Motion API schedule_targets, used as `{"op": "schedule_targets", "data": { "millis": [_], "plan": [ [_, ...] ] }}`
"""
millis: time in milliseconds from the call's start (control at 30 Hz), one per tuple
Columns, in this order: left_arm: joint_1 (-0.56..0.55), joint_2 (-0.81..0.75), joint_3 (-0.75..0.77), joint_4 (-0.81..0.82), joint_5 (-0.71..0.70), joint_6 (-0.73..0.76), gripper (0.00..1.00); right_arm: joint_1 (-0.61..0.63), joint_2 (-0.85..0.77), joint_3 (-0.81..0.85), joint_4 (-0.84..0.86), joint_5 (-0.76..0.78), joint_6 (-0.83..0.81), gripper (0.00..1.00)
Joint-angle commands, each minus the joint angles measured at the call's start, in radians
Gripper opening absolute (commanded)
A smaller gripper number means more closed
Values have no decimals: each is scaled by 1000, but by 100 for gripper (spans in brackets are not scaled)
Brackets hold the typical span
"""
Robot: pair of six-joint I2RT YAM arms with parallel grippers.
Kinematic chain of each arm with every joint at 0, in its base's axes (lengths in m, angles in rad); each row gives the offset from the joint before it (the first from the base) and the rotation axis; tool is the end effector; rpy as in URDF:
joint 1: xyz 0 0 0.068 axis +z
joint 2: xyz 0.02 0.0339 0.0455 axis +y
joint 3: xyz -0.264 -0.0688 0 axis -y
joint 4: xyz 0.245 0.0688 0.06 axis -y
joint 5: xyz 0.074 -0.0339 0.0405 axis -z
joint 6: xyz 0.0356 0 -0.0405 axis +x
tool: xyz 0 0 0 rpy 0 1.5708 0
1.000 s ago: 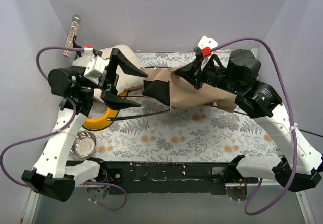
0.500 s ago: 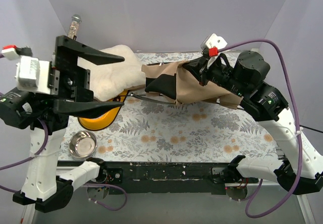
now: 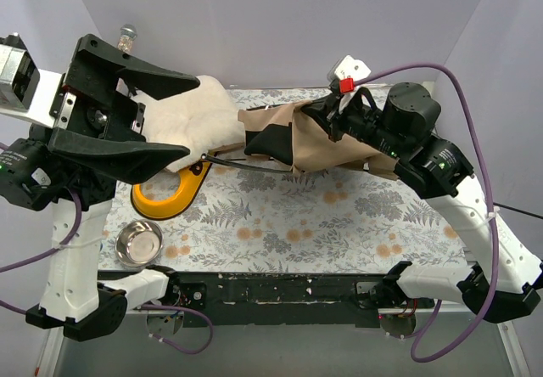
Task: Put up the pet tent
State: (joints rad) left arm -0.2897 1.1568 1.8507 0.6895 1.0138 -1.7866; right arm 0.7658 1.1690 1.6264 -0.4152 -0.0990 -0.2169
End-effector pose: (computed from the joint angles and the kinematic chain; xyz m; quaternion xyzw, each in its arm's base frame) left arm 0.0691 -0.0521 0.6492 0.2985 0.3889 -0.7729 0.4029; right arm 0.1557 0.1546 0.5231 -0.3576 0.5926 0.2284 0.6847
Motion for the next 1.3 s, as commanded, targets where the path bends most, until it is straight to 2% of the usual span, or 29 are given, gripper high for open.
{"op": "schedule_targets", "data": {
  "millis": [0, 267, 433, 533, 733, 900, 1000, 1267],
  "plan": [
    [3, -31, -47, 36, -60, -106, 81, -5, 3, 29, 99, 27, -15, 1],
    [-6, -39, -116, 145, 23, -140, 78, -3, 46, 50, 125, 36, -7, 1],
    [-103, -43, -160, 125, 81, 18, 76, -3, 60, 47, 142, 53, -3, 1],
    [-134, -26, -142, 131, 68, 36, 73, -3, 67, 52, 142, 53, -6, 1],
    [-163, -5, -116, 150, 66, 42, 57, -3, 77, 46, 153, 55, -7, 1],
    [-180, 4, -94, 147, 59, 46, 49, -3, 73, 30, 162, 55, -9, 1],
    [-184, 15, -67, 139, 46, 46, 35, -3, 72, 20, 165, 55, -9, 1],
    [-186, 38, -4, 105, 19, 49, 34, -3, 58, 1, 181, 51, -4, 1]
  ]
}}
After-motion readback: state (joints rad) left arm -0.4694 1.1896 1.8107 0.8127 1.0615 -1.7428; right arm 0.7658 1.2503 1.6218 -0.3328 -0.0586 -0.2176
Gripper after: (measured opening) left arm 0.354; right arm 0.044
